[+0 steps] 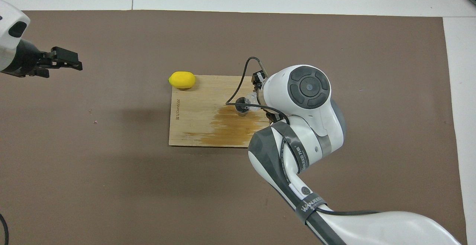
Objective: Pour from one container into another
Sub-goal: 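Hold the clear cup tilted over the glass with the right gripper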
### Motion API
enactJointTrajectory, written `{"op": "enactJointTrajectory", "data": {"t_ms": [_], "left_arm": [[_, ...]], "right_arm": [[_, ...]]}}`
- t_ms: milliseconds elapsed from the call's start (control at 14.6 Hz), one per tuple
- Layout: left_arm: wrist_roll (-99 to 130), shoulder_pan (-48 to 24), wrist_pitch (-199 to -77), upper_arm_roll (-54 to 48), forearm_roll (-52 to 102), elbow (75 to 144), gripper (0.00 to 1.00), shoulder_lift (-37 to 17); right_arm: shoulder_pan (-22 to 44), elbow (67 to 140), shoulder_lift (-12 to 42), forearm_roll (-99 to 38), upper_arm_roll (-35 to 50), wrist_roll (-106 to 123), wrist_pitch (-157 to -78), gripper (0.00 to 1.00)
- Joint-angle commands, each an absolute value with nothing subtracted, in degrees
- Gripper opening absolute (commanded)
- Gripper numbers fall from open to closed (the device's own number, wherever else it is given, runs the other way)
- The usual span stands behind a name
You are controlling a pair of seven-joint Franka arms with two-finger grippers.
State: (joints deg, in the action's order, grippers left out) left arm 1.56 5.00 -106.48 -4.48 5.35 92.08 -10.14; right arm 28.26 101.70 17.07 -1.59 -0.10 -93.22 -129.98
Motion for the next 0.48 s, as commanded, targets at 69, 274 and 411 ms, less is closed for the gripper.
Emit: {"op": "enactJointTrajectory", "data": {"t_ms": [69, 274, 411], "left_arm": [[-7.62, 5.01, -97.84, -4.31, 1.24, 91.50, 1.00, -4.67], [-9.49, 4.92, -91.51, -4.66, 0.17, 90.97, 1.00, -1.33], [-9.49, 4.92, -86.42, -4.83, 0.35, 88.08, 1.00, -1.23]], "right_arm": [[29.00, 101.16, 16.88, 2.98, -0.26, -95.80, -129.81, 0.30], [30.14, 101.16, 16.79, 6.14, -0.35, -95.98, -129.46, 0.30], [30.84, 101.07, 16.70, 7.90, -0.35, -95.98, -129.11, 0.30]]}}
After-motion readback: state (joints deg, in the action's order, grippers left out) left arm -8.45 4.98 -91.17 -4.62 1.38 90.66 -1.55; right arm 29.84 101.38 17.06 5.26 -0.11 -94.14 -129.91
